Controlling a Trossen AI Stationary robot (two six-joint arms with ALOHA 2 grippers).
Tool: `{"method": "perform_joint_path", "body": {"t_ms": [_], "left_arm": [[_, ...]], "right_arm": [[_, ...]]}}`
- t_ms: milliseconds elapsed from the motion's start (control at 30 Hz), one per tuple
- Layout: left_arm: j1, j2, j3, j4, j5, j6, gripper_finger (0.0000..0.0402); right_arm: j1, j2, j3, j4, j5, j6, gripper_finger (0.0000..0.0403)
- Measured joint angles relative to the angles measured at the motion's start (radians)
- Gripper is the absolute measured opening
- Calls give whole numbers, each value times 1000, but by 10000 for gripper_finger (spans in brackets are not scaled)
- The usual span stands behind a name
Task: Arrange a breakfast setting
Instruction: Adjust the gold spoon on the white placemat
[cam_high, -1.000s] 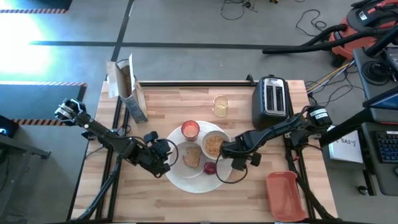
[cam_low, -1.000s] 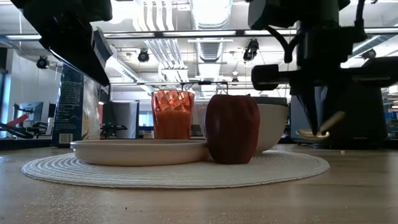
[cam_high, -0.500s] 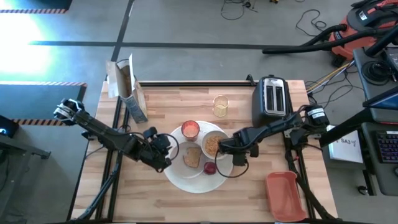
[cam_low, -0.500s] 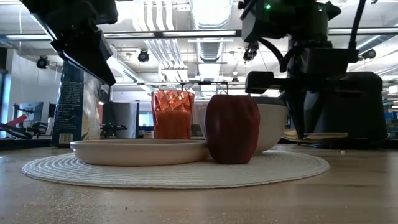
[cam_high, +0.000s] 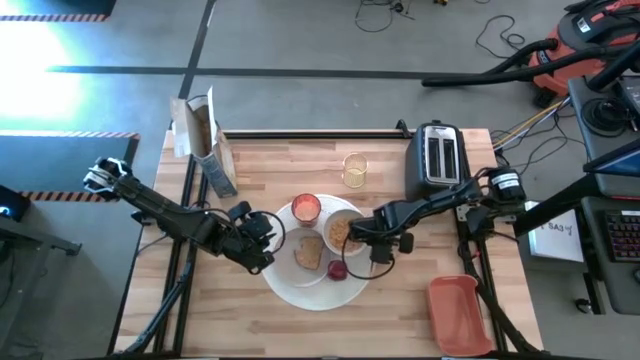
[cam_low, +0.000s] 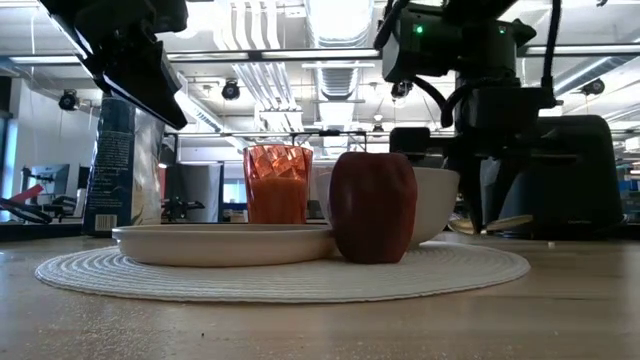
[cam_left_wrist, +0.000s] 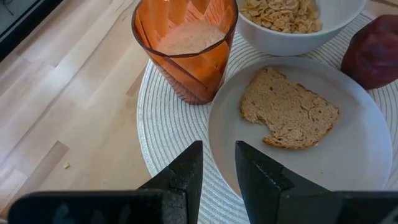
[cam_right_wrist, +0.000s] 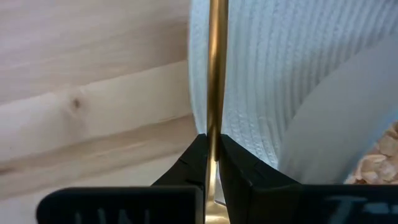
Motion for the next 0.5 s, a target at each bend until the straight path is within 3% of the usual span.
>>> {"method": "perform_joint_path", "body": {"t_ms": [300, 500], "left_arm": [[0, -2, 0, -4, 0, 0, 77], [0, -2, 0, -5, 0, 0, 77]], "right_arm": [[0, 41, 0, 1, 7, 232, 32], [2, 45, 0, -3, 8, 134, 33]]}}
